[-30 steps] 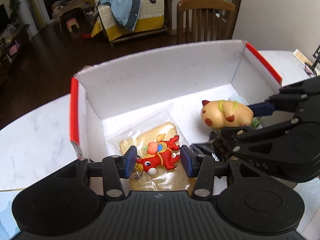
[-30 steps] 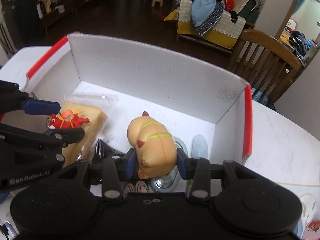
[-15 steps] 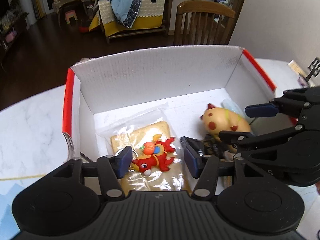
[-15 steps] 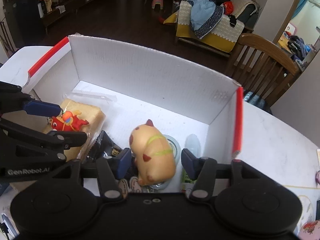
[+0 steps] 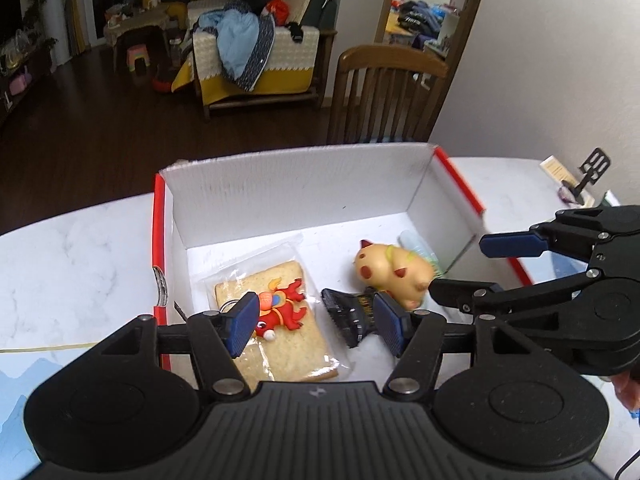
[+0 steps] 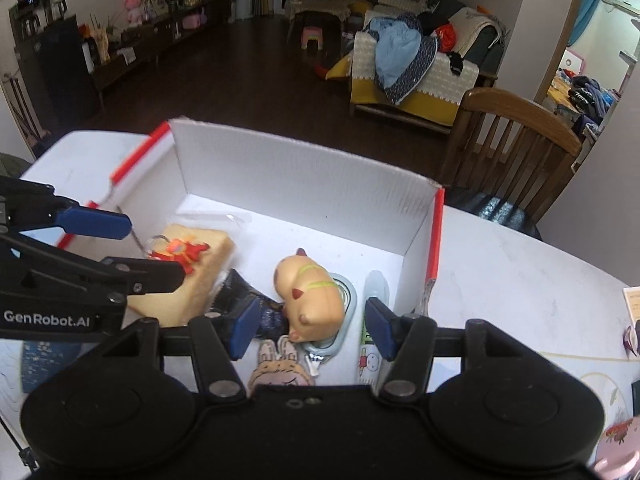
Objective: Organize objects
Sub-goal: 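Lower both items into the box and open both grippers, then withdraw both grippers from the box toward the remaining table items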
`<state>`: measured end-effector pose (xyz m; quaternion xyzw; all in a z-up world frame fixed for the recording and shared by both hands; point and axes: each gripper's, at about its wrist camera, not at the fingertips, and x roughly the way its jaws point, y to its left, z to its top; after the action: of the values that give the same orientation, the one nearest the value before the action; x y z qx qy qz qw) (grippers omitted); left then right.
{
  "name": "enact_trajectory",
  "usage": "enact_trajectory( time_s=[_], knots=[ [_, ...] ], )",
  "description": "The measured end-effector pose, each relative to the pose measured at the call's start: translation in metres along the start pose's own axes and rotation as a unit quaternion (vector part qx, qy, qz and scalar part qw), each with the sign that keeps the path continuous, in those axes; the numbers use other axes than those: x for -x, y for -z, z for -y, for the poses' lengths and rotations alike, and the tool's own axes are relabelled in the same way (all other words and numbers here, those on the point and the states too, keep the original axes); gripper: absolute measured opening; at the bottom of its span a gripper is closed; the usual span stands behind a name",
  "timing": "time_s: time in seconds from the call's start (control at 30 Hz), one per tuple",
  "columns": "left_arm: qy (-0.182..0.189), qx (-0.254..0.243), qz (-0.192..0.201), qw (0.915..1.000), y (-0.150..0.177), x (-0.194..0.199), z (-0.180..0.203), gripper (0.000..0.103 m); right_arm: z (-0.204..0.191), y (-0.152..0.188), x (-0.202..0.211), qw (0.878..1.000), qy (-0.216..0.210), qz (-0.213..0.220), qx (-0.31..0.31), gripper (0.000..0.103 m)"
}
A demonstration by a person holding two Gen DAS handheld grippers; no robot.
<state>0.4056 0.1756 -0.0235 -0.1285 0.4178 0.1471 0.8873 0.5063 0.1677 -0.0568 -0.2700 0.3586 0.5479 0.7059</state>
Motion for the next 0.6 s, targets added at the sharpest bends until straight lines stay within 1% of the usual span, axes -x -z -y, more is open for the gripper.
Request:
enact_trajectory(
  time_s=[0.17,0.3,0.4,0.6],
  knots=[
    [0.009,-0.004,0.017,0.9998,0.002,0.028,0.007,0.062,-0.004,0.005,0.029,1.0,0.001,0.015,-0.01,0.058],
    [0.012,-0.016,0.031,0.9993,0.007,0.049,0.014,0.062,-0.008,0.01,0.052,0.999,0.004,0.029,-0.021,0.061],
    [0.021,-0.013,0.04,0.9989,0.011,0.065,0.016,0.062,-0.011,0.013,0.069,0.999,0.004,0.038,-0.027,0.062],
    [0.034,-0.019,0.054,0.9978,0.022,0.093,0.021,0.062,-0.019,0.022,0.097,0.998,0.006,0.053,-0.034,0.063]
  ],
)
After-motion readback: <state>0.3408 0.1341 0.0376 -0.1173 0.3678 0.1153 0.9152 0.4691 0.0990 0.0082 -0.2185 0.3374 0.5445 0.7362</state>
